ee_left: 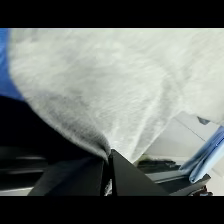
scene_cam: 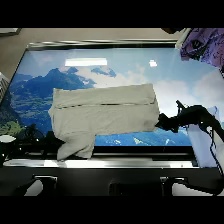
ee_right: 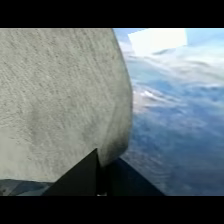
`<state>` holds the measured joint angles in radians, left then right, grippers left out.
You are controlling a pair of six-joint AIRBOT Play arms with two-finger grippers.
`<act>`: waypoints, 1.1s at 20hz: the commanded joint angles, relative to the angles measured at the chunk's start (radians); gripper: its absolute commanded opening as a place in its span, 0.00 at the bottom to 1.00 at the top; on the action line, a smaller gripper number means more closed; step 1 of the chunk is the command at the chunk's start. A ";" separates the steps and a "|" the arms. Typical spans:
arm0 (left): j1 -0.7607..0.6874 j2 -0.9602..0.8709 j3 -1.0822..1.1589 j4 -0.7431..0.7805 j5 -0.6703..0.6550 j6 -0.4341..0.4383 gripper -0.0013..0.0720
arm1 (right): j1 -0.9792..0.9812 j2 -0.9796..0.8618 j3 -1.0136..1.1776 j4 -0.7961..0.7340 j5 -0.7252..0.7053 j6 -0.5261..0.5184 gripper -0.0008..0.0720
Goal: Fold the clothes and pants, and hang the long-sleeved shirts on hangers.
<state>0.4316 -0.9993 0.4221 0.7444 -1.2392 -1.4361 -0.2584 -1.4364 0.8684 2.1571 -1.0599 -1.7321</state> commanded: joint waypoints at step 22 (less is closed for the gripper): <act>-0.121 -0.120 0.522 0.172 0.001 -0.134 0.05 | 0.008 0.190 0.133 -0.070 -0.103 0.168 0.06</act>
<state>0.3683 -0.9710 0.8532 0.9264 -1.3380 -1.5845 -0.2516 -1.1633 0.9409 2.0651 -1.2747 -1.5337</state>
